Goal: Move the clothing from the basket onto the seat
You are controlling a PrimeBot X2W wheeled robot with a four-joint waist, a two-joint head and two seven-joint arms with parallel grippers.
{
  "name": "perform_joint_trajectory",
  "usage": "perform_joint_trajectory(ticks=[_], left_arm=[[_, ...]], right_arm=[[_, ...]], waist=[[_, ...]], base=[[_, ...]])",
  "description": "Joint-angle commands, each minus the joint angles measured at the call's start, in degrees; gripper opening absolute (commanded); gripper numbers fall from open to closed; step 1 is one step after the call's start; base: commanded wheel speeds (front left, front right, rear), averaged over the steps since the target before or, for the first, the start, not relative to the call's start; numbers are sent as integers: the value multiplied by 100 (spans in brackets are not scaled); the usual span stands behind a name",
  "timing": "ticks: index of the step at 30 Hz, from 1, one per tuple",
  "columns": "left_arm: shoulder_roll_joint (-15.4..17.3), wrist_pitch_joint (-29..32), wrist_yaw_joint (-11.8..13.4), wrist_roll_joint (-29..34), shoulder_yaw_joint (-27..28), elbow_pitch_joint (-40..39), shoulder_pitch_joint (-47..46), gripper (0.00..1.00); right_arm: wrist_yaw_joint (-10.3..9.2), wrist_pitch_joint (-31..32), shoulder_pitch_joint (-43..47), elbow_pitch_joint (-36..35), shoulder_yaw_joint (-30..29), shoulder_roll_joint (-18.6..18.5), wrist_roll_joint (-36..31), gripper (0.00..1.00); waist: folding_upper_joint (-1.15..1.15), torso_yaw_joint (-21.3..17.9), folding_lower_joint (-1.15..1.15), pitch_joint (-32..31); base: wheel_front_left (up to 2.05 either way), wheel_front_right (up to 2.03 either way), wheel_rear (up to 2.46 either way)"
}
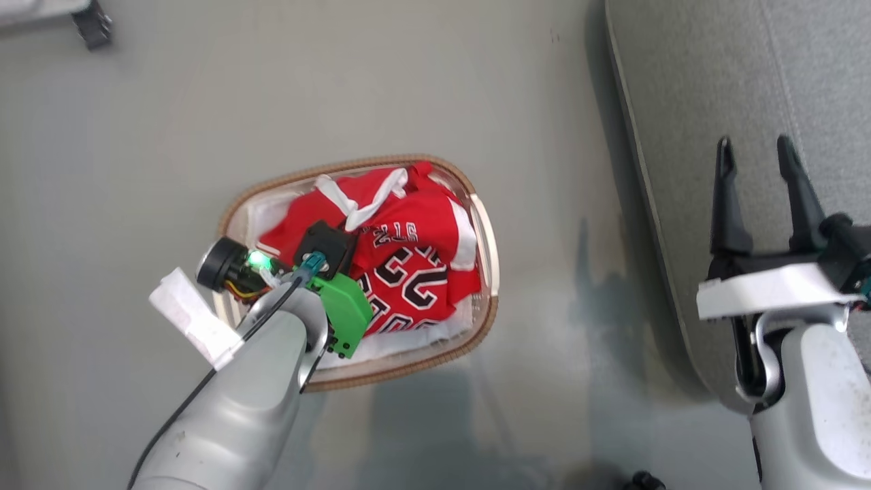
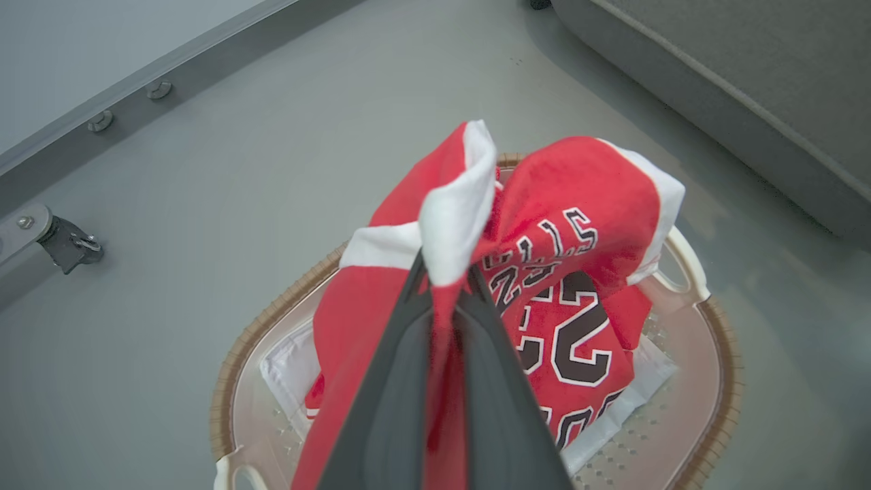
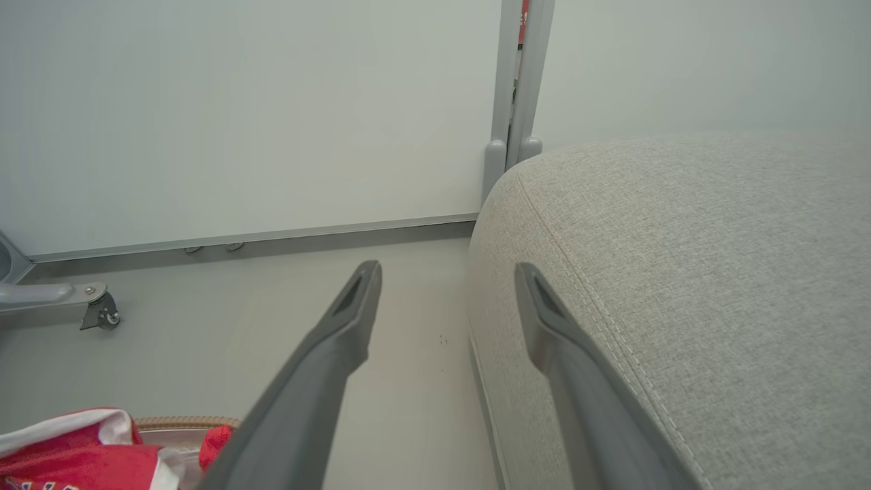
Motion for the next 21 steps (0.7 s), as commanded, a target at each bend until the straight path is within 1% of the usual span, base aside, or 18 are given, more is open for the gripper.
perform_joint_trajectory(ticks=[1,4,7,10,16,21], left_arm=[[-6,-16,-54,-239,21,-88,180,0],[-18,-18,-105,-535,-169,-361,287,0],[-12,62,-105,-979,-578,-696,429,0],[-2,230,-103,-1326,-936,-981,376,0],[328,721,-102,-2067,-1487,-1673,21,0],[598,1086,-98,-2589,-1754,-2244,-376,0]], right_arm=[[-6,-28,209,75,-25,-27,-45,100],[-6,-28,473,213,5,-27,-90,100],[-6,-28,742,331,50,-27,-101,100],[-6,-28,943,408,75,-27,-102,100],[-5,-28,1187,513,224,-26,-95,100],[-6,-28,1238,530,396,-26,-88,100]], waist=[[0,497,0,-1112],[0,587,0,-1600],[0,639,0,-2084],[0,679,0,-2456],[0,709,0,-2950],[0,693,0,-3107]], base=[[0,0,0],[0,0,0],[0,0,0],[0,0,0],[0,0,0],[0,0,0]])
